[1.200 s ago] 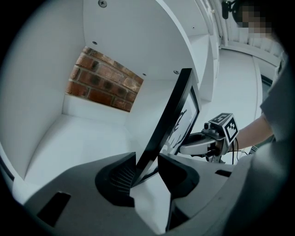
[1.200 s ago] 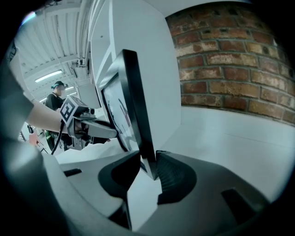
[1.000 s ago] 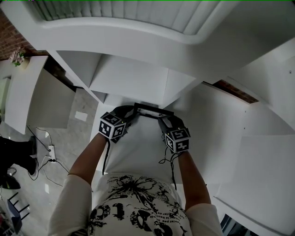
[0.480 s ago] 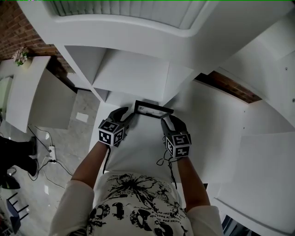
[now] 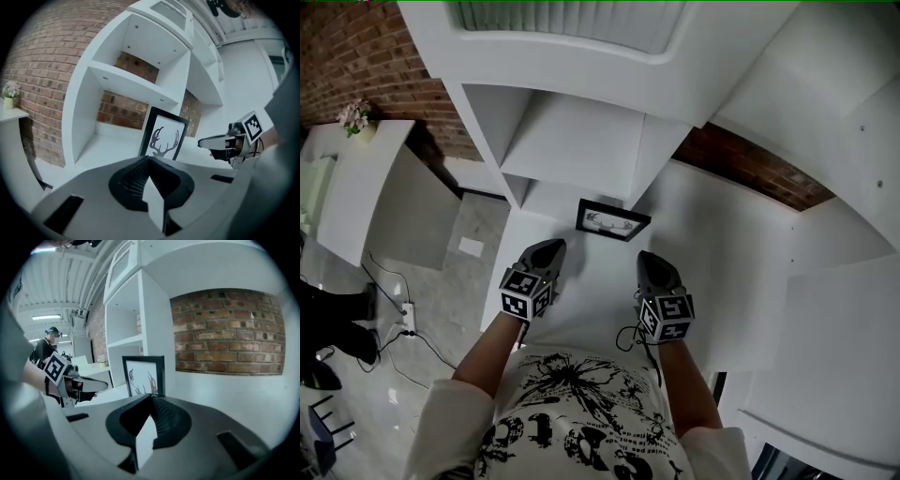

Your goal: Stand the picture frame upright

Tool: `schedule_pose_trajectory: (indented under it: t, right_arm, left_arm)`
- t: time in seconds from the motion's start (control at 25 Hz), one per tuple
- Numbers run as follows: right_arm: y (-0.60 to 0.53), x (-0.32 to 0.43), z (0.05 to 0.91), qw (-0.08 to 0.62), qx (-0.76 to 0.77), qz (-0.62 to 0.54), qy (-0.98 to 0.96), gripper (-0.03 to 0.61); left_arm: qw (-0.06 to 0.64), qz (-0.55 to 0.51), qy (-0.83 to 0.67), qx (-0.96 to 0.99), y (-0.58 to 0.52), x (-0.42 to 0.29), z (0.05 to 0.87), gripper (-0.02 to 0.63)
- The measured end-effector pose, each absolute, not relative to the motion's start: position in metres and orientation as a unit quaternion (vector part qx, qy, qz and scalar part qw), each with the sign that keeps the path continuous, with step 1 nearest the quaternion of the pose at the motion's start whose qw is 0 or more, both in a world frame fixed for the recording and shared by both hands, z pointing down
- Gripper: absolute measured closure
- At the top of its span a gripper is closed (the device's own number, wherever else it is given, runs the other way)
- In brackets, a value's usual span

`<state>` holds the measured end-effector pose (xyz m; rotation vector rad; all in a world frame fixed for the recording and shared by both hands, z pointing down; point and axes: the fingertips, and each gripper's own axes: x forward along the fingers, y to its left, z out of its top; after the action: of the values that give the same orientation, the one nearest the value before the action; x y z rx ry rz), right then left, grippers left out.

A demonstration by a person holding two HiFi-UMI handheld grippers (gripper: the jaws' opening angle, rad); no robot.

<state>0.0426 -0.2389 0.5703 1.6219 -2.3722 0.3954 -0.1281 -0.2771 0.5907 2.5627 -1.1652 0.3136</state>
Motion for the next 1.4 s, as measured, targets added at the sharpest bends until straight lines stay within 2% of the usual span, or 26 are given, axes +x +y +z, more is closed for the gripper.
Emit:
schedule_pose_trajectory:
  t: [0.36,0.64,1.4]
  right_arm:
    - [-0.205,0.026,0.533,0.1,0.551,0.088,-0.824,0.574]
    - [-0.194,0.014,0.498,0.106,0.538,0.05,-0.835,0.575]
    - [-0.185,0.011,0.489,0.115,0.543,0.037,-0.831,0.575]
  left_arm:
    - [0.084,0.116,-0.39,0.91,-0.232,-0.12,0.55,0.603]
    - [0.049,0.078,-0.396,0.914,-0.228,-0.118,0.502,0.603]
    - [0.05,0.082,-0.381,0.919,-0.217,-0.112,0.487,0.603]
